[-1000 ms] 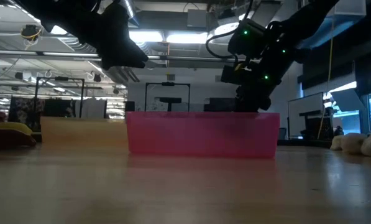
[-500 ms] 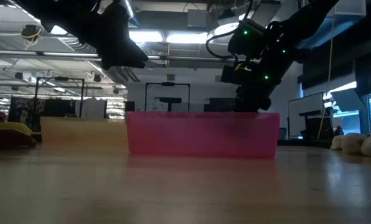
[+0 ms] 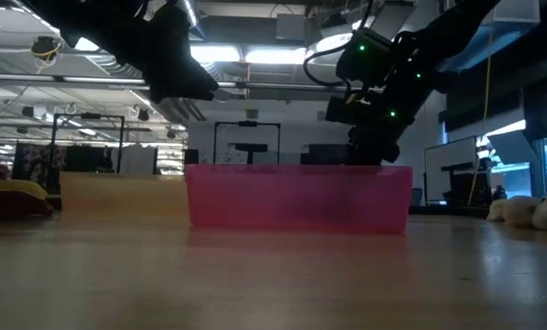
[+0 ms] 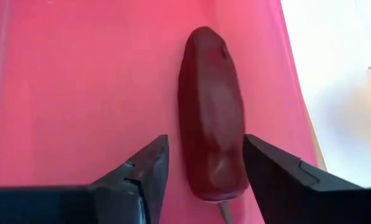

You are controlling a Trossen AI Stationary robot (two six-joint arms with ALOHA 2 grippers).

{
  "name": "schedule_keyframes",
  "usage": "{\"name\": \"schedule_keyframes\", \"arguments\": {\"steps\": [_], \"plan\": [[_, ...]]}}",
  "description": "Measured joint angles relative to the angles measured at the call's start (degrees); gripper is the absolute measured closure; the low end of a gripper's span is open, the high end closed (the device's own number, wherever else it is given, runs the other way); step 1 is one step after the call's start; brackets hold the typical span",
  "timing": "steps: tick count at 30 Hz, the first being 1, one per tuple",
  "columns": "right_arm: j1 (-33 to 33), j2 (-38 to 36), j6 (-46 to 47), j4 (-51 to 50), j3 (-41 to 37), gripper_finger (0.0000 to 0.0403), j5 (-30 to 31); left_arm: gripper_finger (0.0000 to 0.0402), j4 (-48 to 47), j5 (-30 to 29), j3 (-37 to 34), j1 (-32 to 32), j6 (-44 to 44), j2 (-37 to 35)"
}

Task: Sort produce into baskets
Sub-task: Put the yellow lemon in the transparent bin

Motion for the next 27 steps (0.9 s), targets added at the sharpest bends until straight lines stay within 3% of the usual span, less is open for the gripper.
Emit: {"name": "schedule_keyframes", "arguments": {"steps": [5,13,27], "plan": [[0.09,-3.21,0.51,-4.05,1.28,0.0211,-0.7,0.0247,-0.06,0.01,0.0,0.0,0.0,0.0],[0.09,-12.6,6.18,-27.66,8.88,0.0215,-2.54,0.0247,-0.23,0.01,0.0,0.0,0.0,0.0],[0.09,-28.99,20.99,-53.77,7.25,0.0215,-0.52,0.0247,-0.57,0.02,0.0,0.0,-0.02,0.0]]}}
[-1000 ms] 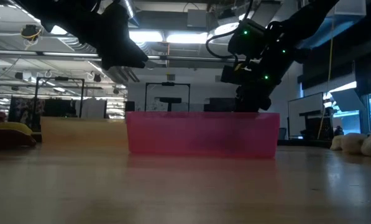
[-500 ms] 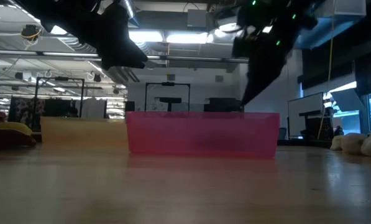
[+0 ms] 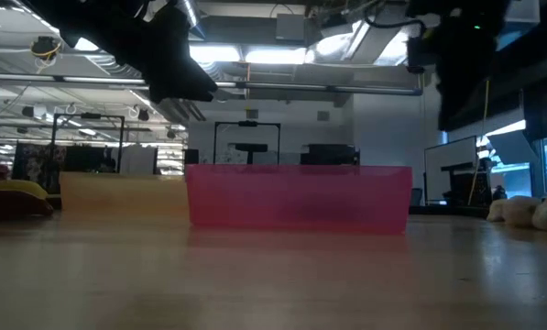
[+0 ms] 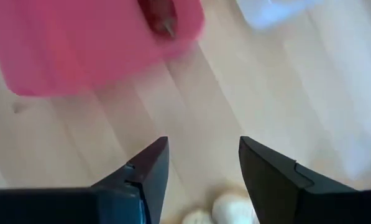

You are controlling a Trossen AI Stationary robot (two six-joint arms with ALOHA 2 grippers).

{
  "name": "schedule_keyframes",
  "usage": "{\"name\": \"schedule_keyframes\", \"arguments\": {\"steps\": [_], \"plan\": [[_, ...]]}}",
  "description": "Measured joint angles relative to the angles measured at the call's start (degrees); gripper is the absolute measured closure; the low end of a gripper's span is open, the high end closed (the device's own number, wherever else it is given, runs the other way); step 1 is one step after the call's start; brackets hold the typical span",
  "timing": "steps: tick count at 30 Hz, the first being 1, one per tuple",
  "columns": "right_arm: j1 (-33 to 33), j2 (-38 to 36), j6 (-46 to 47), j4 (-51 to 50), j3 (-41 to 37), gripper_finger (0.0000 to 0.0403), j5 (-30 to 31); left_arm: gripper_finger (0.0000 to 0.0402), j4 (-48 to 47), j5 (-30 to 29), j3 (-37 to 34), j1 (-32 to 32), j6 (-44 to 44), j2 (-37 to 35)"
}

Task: Sort produce into baskets
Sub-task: Put the yellow lemon in the transparent bin

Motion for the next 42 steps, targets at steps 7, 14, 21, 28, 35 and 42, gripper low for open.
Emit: {"name": "schedule_keyframes", "arguments": {"steps": [7,14,21,28,35,42], "plan": [[0.0,-4.42,13.59,-3.98,-7.37,0.0215,-8.08,0.0247,0.02,-0.01,0.0,0.0,0.0,0.0],[0.0,-5.25,18.39,-4.82,-13.54,0.0215,-12.52,0.0247,0.07,-0.02,0.0,0.0,0.0,0.01],[0.58,-5.21,25.03,-9.64,-13.84,0.0215,-14.67,0.0247,0.08,0.0,0.0,0.0,-0.06,0.02],[7.72,-3.16,33.07,-9.47,-13.83,0.0215,-16.42,0.0247,0.09,0.0,0.0,0.0,-0.55,0.02],[13.9,1.35,39.67,-9.67,-13.83,0.0215,-14.58,0.0247,0.13,0.0,0.0,0.0,-0.52,0.02],[15.13,5.62,38.15,-8.94,-13.83,0.0206,-12.52,0.0247,0.13,-0.02,0.0,0.0,-0.5,0.02]]}}
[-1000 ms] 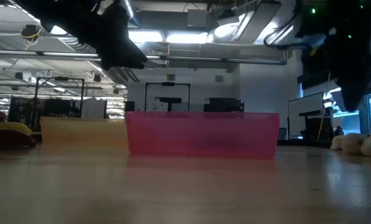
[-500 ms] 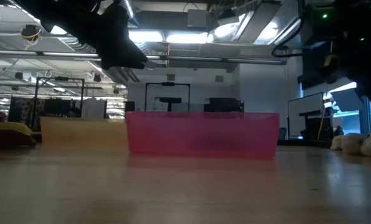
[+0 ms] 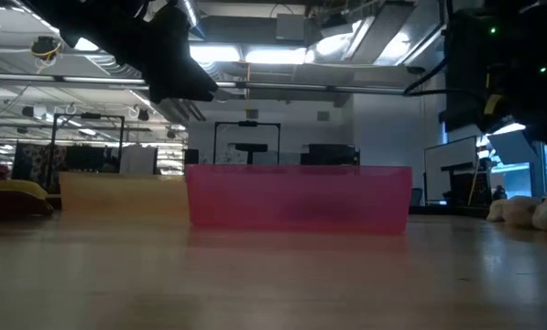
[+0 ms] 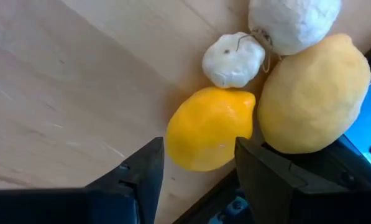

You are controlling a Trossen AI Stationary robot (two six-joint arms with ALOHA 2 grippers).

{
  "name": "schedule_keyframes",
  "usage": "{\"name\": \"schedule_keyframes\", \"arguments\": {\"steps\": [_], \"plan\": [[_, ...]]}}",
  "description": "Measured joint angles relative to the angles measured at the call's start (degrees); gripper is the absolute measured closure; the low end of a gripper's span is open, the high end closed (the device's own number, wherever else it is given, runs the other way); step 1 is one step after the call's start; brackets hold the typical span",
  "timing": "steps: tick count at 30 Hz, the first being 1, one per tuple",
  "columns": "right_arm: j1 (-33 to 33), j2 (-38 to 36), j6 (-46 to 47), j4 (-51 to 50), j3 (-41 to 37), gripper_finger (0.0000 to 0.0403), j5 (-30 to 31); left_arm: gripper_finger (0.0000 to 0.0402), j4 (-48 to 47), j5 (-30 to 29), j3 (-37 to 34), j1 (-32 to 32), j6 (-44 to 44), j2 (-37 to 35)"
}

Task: Sort produce into baskets
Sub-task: Put the yellow lemon in the transparent bin

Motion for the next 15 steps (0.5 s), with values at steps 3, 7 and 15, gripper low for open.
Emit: {"name": "schedule_keyframes", "arguments": {"steps": [3,7,15], "plan": [[-0.07,0.79,-0.09,-0.37,0.0,0.0186,0.41,0.0247,0.0,0.02,0.0,0.0,0.01,0.0],[-0.15,0.93,0.22,0.05,0.0,0.0157,0.68,0.0247,-0.02,0.02,0.0,0.0,0.02,-0.01],[-0.13,0.97,3.19,1.2,-0.81,0.0149,2.06,0.0247,-0.05,0.02,0.0,0.0,0.0,0.0]]}}
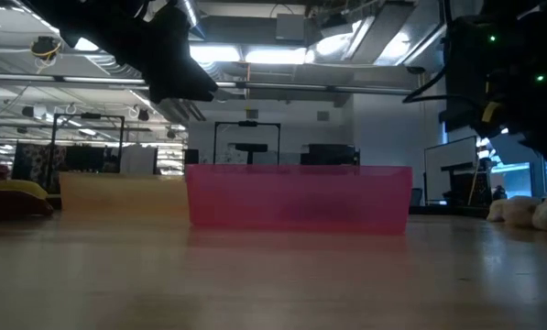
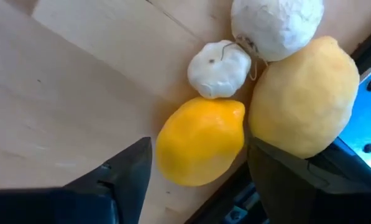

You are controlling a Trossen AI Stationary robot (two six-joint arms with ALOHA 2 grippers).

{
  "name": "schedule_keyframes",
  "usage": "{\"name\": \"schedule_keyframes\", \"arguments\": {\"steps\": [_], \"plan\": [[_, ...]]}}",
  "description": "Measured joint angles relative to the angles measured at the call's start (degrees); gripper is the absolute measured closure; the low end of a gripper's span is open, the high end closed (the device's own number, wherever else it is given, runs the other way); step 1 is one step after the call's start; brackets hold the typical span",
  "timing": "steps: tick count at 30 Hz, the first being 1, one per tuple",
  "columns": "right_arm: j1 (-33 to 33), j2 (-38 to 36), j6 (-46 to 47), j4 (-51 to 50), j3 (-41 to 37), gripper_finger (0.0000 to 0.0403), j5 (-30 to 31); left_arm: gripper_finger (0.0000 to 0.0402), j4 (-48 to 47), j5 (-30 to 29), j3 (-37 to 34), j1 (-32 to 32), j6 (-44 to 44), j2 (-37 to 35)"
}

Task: Sort produce into baskets
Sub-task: Put the yellow lemon in the transparent bin

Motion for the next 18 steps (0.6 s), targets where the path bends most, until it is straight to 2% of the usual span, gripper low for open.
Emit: {"name": "schedule_keyframes", "arguments": {"steps": [8,18], "plan": [[0.02,1.22,1.06,0.0,0.09,0.0171,-0.68,0.0247,0.01,0.0,0.0,-0.04,-0.03,0.0],[0.0,10.02,-3.14,-0.68,0.16,0.0175,-4.59,0.0246,0.03,0.0,0.0,-0.02,-0.02,0.0]]}}
